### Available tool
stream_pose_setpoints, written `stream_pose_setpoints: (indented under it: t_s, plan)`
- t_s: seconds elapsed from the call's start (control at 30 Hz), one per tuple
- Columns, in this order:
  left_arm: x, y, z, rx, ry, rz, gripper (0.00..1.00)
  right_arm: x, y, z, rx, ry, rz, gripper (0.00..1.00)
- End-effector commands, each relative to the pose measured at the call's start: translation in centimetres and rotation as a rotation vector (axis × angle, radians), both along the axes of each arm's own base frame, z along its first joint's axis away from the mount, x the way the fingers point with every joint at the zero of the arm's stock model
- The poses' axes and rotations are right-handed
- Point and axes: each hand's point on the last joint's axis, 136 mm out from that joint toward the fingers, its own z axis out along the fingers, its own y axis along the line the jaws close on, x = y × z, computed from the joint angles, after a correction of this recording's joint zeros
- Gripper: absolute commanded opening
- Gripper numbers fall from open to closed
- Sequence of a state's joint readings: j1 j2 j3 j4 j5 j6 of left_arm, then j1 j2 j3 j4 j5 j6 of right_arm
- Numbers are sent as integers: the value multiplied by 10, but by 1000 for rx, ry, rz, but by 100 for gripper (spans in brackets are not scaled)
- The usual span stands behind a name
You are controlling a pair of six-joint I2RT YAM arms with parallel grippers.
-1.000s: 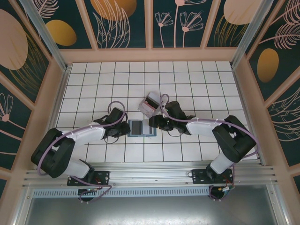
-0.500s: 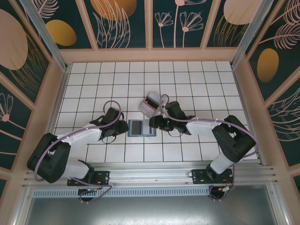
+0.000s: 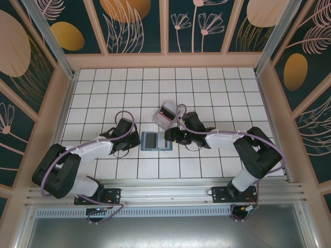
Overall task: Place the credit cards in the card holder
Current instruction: Flip over the card slot on the card holder.
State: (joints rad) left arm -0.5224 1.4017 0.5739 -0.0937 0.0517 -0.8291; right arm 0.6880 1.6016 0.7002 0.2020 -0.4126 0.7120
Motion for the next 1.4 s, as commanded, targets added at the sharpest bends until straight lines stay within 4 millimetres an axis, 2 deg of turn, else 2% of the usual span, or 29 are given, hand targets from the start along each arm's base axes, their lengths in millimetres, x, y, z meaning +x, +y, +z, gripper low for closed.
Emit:
stream_pose_setpoints:
  t_s: [0.0, 0.13, 0.27, 0.43, 0.53, 0.67, 0.8, 1.07, 1.37]
  plan:
    - [4, -3, 3, -10, -15, -14, 0, -1, 0, -4, 0, 3, 13, 57]
    - [9, -4, 15, -2, -39, -24, 0, -1, 1, -3, -8, -1, 26, 57]
    - [14, -6, 31, -3, -62, -36, 0, -1, 10, 9, 7, -21, 67, 56]
    - [21, -12, 53, -27, -98, -48, 0, -8, 36, 28, 39, -57, 161, 55]
    - [23, -17, 63, -48, -108, -60, 0, -10, 49, 24, 53, -44, 190, 55]
    - [24, -26, 73, -97, -117, -78, 0, -8, 55, 0, 69, 14, 181, 55]
    - [21, -36, 86, -167, -123, -96, 0, -13, 69, 1, 177, 49, 205, 55]
    - [20, -42, 111, -232, -152, -106, 0, -14, 62, -7, 200, 70, 188, 57]
    - [19, -55, 125, -313, -138, -122, 0, -12, 48, -11, 255, 86, 134, 58]
